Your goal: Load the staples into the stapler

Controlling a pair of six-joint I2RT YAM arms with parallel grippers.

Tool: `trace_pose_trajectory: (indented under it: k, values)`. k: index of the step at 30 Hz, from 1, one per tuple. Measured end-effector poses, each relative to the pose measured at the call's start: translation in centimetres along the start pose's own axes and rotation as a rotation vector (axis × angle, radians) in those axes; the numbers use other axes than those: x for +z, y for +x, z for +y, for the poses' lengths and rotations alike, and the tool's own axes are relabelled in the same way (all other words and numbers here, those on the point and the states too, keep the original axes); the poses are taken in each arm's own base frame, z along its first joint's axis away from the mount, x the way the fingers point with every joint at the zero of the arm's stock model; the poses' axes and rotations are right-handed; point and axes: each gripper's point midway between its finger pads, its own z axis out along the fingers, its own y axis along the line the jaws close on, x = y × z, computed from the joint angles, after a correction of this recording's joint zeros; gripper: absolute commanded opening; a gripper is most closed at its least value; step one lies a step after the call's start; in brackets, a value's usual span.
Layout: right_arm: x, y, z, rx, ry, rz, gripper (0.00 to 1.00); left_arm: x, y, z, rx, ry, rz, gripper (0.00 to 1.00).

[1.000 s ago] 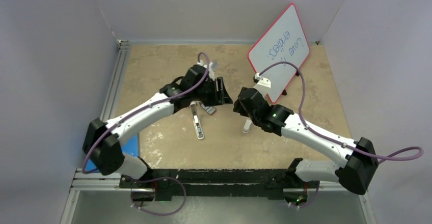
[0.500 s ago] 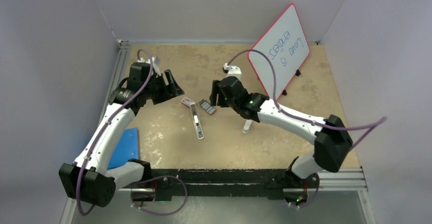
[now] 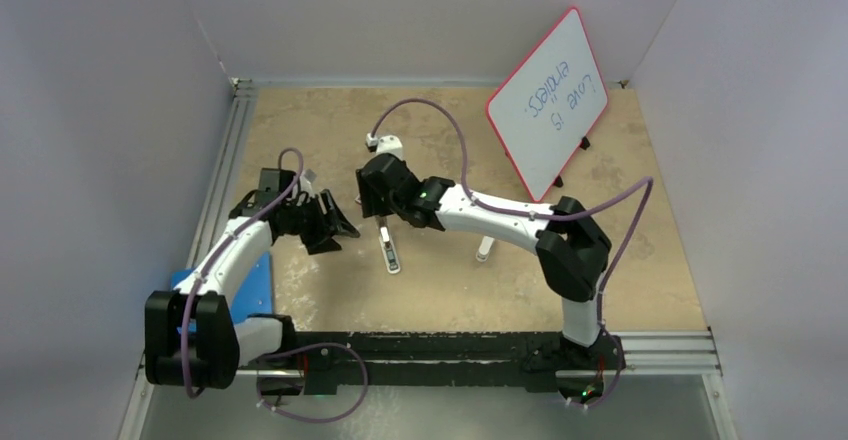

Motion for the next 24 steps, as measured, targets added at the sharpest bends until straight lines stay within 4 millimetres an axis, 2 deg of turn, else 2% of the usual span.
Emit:
trace_pose_trajectory:
  k: [1,2,4,7,9,15,19,24]
  values:
    - [0.4,0.7,-0.2,-0.01,0.016,0.016,0.62,0.4,0.5,0.1,-0.013,0.015,0.024,0.54]
    - [0.8,1.4,-0.4,-0.021,0.033,0.034,0.55,0.9,0.9,0.2,-0.022,0.027,0.045,0.53]
    - [1.3,2.9,-0.9,-0.039,0.058,0.071,0.51,1.5,1.4,0.3,-0.04,0.051,0.075,0.5]
    - [1.5,3.9,-1.3,-0.05,0.077,0.101,0.42,2.0,1.8,-0.1,-0.057,0.094,0.098,0.44]
    - [1.5,3.9,-1.3,-0.051,0.077,0.101,0.38,2.5,2.2,-0.2,-0.07,0.123,0.12,0.42]
    - [1.5,3.7,-1.6,-0.049,0.095,0.091,0.38,3.8,3.8,0.4,-0.131,0.16,0.198,0.43]
    - [1.5,3.7,-1.7,-0.05,0.102,0.088,0.38,4.0,3.6,0.1,-0.131,0.184,0.195,0.44]
    - [1.5,3.5,-1.8,-0.05,0.109,0.081,0.38,5.0,3.7,-0.2,-0.118,0.179,0.199,0.37]
